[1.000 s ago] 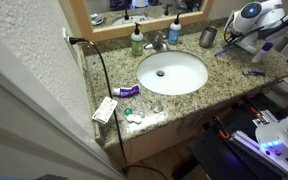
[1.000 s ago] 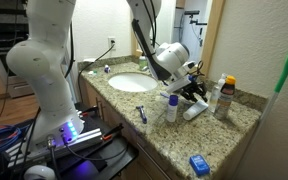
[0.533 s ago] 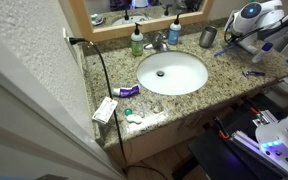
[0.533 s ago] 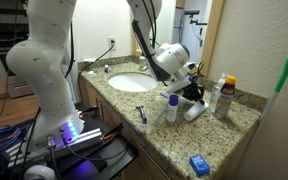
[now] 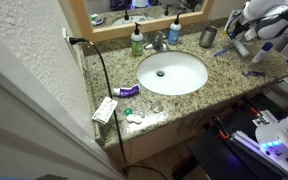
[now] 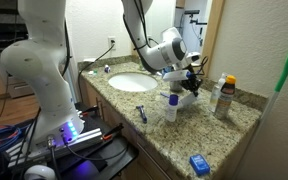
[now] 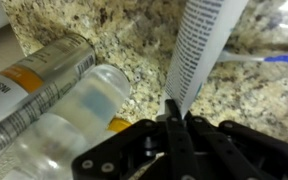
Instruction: Set the white tube upright on the right side of the counter
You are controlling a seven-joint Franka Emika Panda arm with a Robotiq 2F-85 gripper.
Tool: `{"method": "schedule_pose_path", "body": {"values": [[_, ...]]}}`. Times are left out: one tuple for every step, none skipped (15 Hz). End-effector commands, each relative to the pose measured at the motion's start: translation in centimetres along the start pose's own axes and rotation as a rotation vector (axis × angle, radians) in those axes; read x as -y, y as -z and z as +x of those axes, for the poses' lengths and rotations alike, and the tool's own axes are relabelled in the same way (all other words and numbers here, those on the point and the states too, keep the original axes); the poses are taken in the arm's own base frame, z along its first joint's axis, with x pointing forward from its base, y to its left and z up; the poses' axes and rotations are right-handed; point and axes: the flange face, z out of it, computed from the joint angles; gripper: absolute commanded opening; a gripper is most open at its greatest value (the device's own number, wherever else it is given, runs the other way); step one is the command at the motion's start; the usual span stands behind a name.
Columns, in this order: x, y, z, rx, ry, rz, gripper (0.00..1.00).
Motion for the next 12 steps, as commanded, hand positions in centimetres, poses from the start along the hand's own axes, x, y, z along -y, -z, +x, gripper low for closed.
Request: {"method": "schedule_pose_path", "body": {"values": [[-1.2, 6.1, 1.0, -0.148, -0.041, 0.037, 0.01], [-1.6, 7.7, 1.6, -0.195, -0.038, 0.035, 0.01], [-2.0, 9.5, 2.2, -0.256, -0.027, 0.030, 0.01], [-2.6, 11.4, 3.0, -0.321, -0.033, 0.019, 0.01], [-3.3, 13.3, 3.9, -0.390, -0.054, 0.007, 0.01], [-4.2, 14.9, 4.6, -0.450, -0.103, 0.000, 0.01], [-5.8, 16.1, 5.6, -0.491, -0.161, -0.017, 0.01], [-6.7, 16.7, 6.0, -0.519, -0.234, -0.017, 0.01], [-7.6, 17.3, 5.9, -0.537, -0.306, -0.018, 0.01], [-8.0, 17.8, 5.6, -0.553, -0.377, -0.010, 0.01], [-7.4, 17.1, 6.2, -0.520, -0.306, -0.011, 0.04], [-7.9, 17.5, 6.1, -0.532, -0.345, -0.011, 0.04]]}}
